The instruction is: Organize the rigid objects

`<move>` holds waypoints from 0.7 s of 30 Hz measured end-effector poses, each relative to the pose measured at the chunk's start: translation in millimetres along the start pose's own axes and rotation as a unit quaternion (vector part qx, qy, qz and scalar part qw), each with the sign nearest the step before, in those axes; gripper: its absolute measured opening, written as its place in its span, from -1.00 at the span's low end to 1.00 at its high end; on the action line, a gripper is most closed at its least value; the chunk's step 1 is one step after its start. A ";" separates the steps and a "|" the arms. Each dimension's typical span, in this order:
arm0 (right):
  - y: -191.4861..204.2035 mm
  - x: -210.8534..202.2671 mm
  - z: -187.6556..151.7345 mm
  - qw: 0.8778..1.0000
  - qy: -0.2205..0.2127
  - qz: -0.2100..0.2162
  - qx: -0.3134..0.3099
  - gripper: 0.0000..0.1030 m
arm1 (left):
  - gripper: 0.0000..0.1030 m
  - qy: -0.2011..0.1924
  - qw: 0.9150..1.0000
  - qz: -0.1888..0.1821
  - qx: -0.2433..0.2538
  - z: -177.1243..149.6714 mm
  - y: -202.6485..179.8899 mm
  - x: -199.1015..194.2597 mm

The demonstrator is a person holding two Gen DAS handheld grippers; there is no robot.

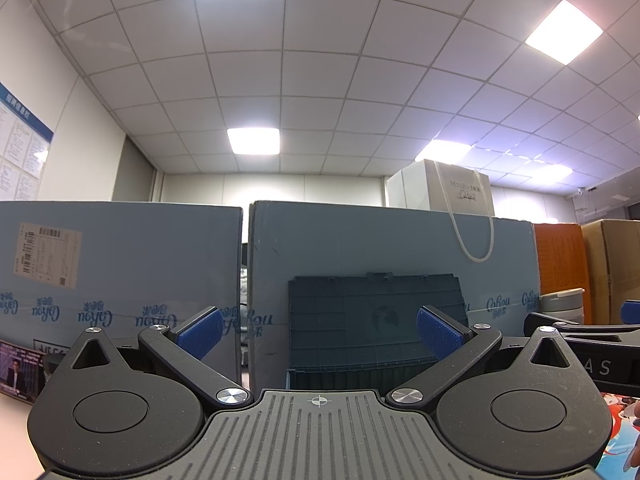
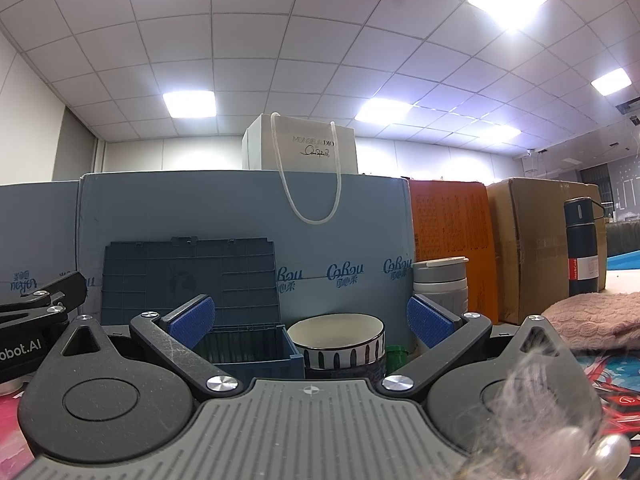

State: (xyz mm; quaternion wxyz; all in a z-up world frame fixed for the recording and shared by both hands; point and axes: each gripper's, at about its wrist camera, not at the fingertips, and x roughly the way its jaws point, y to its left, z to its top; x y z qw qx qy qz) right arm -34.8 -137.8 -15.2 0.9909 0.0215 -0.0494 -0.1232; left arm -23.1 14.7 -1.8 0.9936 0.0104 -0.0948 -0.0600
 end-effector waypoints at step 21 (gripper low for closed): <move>0.1 -0.4 -0.3 1.000 0.000 0.000 0.000 1.00 | 1.00 0.004 1.000 0.007 0.001 -0.5 0.7 2.5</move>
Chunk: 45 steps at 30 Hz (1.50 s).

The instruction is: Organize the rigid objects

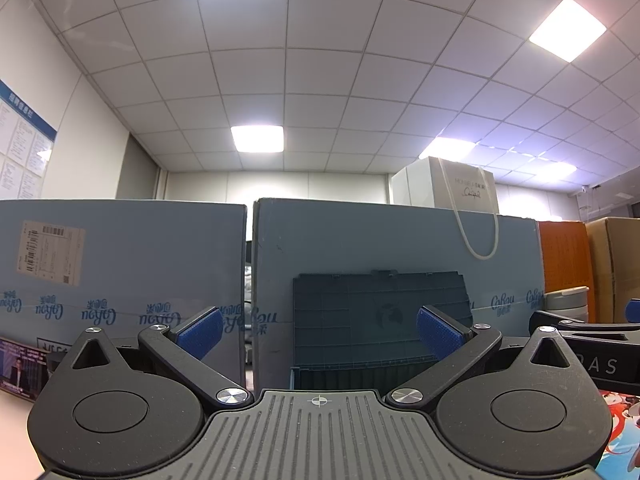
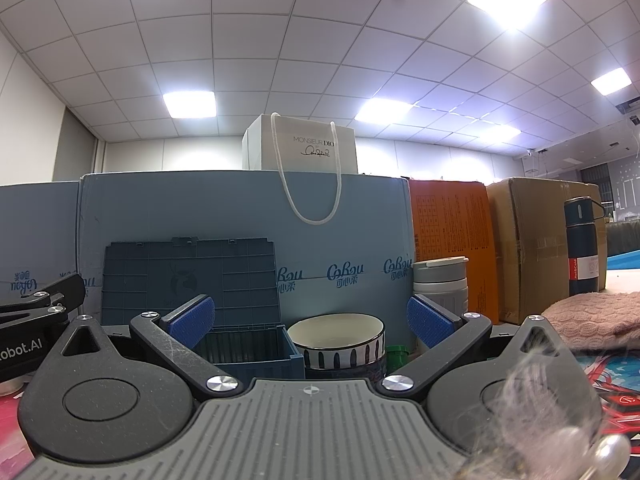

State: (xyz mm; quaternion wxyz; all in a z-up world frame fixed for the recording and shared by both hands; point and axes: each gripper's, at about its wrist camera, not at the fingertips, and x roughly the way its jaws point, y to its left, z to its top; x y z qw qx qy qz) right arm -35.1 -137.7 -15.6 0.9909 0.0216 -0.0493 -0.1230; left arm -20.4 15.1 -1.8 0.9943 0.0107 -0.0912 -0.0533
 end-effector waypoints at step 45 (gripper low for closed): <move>0.1 0.1 -0.2 1.000 0.001 0.000 0.001 1.00 | 1.00 0.006 1.000 0.003 0.005 0.4 -2.0 1.2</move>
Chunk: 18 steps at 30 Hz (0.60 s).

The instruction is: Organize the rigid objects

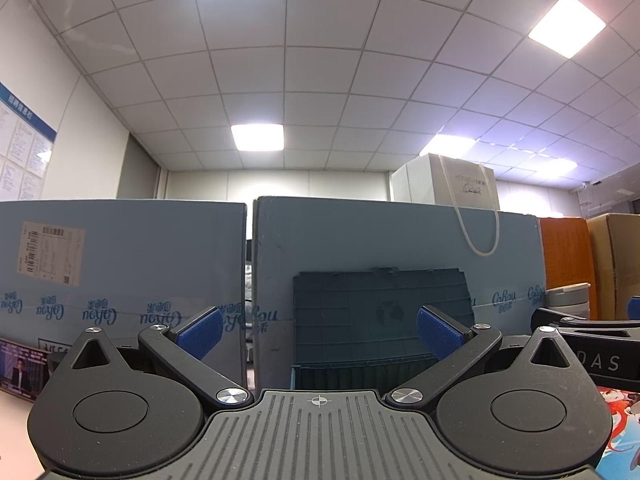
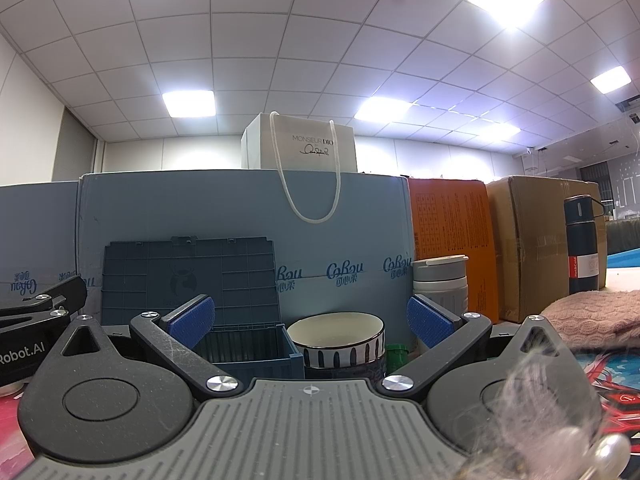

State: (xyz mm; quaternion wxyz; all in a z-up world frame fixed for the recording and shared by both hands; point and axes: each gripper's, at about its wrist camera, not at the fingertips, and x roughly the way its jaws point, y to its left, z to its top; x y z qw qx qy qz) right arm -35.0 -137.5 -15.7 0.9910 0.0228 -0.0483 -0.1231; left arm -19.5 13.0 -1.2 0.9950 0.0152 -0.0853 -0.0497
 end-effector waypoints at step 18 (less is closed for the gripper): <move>0.1 -0.3 -0.2 1.000 0.002 0.001 0.000 1.00 | 1.00 0.007 1.000 0.007 -0.002 -0.1 1.6 3.3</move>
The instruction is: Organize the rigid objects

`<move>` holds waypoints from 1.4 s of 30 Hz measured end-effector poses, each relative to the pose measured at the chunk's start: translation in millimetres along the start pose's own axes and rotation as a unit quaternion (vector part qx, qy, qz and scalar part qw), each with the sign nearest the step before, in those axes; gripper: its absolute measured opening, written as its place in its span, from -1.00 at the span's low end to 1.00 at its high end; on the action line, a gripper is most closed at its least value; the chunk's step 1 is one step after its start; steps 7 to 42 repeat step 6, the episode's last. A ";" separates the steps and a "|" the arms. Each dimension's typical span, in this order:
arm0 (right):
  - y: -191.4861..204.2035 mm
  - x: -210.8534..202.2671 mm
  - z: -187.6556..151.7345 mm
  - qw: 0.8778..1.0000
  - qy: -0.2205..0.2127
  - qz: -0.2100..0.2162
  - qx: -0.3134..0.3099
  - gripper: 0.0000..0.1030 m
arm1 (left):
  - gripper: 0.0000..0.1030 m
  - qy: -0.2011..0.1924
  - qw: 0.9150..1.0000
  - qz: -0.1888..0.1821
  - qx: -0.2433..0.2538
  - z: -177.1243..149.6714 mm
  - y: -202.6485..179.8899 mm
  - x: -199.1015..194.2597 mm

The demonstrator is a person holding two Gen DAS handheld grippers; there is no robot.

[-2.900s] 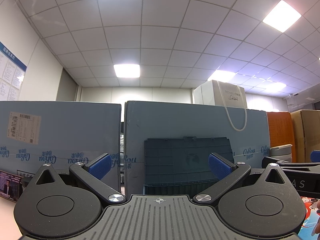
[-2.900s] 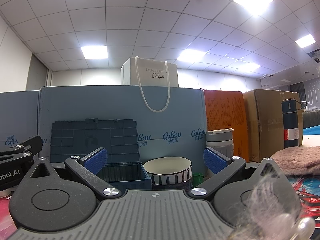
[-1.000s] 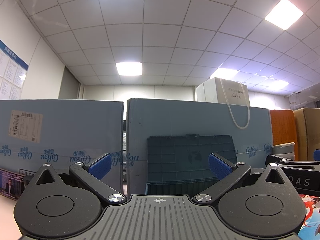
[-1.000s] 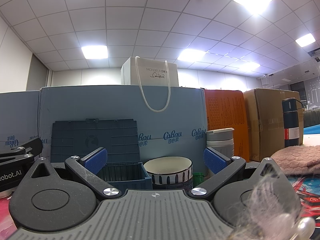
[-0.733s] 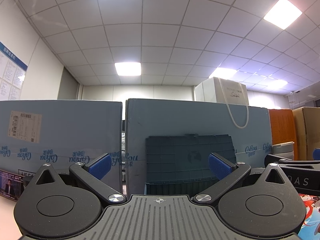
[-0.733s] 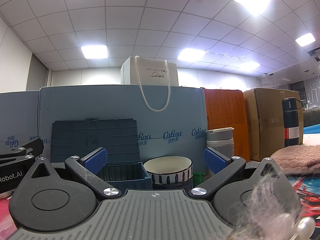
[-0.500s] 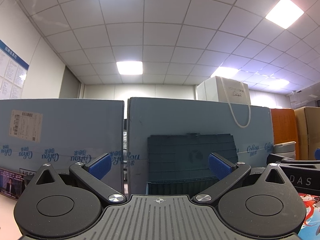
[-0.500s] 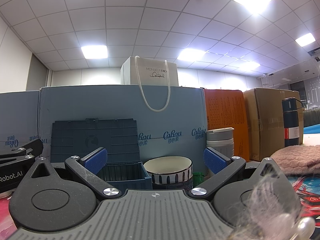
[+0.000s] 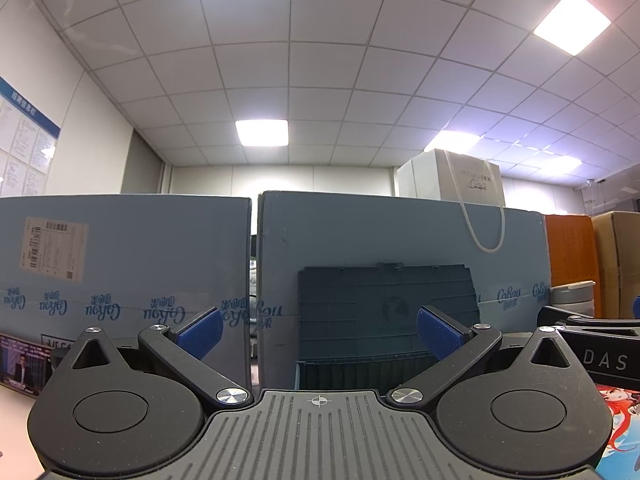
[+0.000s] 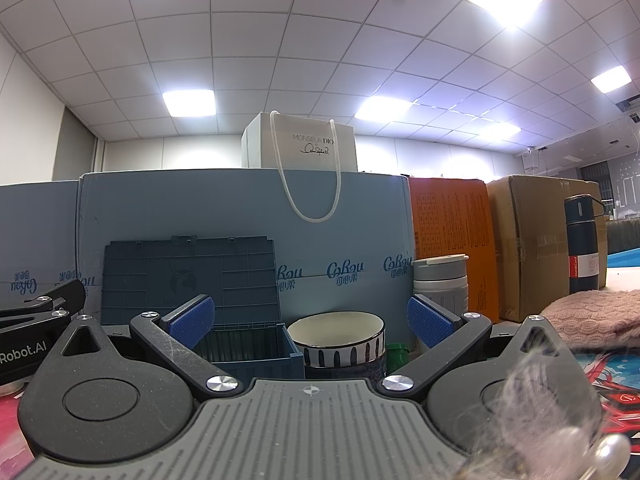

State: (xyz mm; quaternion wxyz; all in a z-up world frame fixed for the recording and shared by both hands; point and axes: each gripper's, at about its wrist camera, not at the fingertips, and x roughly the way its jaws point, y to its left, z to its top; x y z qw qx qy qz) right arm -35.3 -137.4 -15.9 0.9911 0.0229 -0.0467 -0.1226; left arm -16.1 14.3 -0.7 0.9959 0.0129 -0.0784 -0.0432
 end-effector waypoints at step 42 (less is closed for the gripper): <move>-0.2 0.3 0.1 1.000 0.000 0.000 0.000 1.00 | 1.00 0.001 1.000 0.001 0.001 -0.3 -0.1 0.0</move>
